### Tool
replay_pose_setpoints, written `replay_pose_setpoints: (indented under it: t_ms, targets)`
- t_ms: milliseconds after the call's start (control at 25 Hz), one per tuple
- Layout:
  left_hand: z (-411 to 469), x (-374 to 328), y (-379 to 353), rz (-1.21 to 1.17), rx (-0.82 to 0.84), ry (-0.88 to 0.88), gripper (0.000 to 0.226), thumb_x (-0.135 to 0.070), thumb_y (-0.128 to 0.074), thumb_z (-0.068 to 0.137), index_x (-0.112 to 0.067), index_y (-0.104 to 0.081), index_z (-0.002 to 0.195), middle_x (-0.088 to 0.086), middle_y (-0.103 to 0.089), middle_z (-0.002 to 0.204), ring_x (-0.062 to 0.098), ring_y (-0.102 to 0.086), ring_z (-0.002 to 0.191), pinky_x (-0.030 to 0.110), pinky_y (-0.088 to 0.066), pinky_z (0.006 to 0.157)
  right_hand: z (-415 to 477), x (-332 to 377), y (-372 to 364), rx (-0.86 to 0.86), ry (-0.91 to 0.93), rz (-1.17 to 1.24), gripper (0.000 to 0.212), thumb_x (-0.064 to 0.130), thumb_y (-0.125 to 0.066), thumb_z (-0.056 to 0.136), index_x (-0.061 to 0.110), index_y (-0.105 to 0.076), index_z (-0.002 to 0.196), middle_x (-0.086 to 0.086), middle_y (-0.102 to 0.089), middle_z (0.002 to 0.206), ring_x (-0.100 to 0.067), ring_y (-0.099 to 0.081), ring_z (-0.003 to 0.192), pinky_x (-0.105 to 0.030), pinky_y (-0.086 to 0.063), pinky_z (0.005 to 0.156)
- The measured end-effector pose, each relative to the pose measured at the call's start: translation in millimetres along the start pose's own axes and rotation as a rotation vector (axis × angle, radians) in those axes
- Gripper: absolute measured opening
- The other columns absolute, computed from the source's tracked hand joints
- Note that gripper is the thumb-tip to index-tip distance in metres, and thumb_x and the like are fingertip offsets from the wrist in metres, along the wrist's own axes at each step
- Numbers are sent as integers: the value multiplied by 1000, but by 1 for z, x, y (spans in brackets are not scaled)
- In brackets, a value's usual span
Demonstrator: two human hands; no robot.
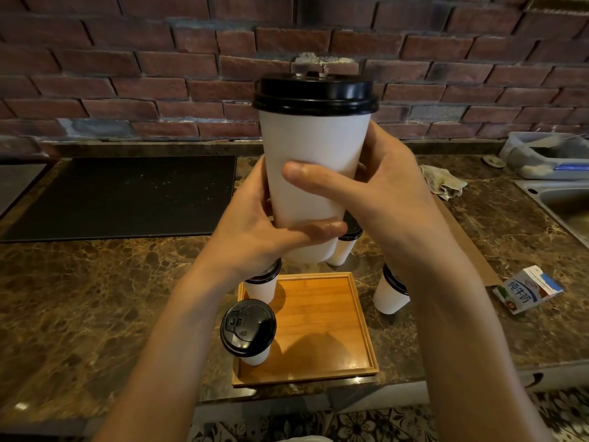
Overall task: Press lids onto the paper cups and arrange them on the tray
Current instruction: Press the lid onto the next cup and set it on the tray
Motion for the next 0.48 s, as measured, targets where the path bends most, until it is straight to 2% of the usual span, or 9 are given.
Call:
replay_pose_setpoints:
  t_ms: [120, 240, 320, 480]
  targets:
    - [-1, 0, 0, 15, -41, -12, 74, -28, -82, 60, -38, -41, 121, -29, -60, 110, -5, -58, 107, 8, -50, 76, 0, -5, 0, -48, -7, -26, 69, 31, -83, 74, 21, -50, 133, 5, -63, 121, -11, -62, 109, -34, -59, 84]
    - [-1, 6, 0, 48, -80, -8, 82, -19, -84, 62, -35, -39, 128, -16, -57, 120, -2, -57, 111, 10, -50, 78, -3, -8, -1, -113, 2, -81, 77, 35, -85, 71, 24, -46, 136, 9, -59, 123, -6, -59, 110, -33, -58, 86]
    - [0, 9, 0, 55, -94, 3, 81, -16, -85, 63, -40, -39, 125, -15, -57, 121, -2, -57, 111, 10, -50, 78, -3, -10, -2, -126, -6, -123, 81, 39, -85, 69, 26, -44, 137, 12, -58, 123, -3, -58, 109, -30, -58, 86]
    - [-2, 9, 1, 58, -111, 19, 78, -33, -84, 56, -51, -39, 116, -23, -56, 115, -9, -55, 108, 6, -48, 74, -2, -10, -1, -109, -7, -170, 82, 43, -84, 68, 28, -43, 138, 15, -57, 123, 0, -57, 109, -26, -57, 86]
Point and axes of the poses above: each hand's wrist, its own z-axis towards the middle knuckle, its own y-axis out of the back of the hand, x = y × z, the point moved 7 cm from there along z, towards the middle knuckle
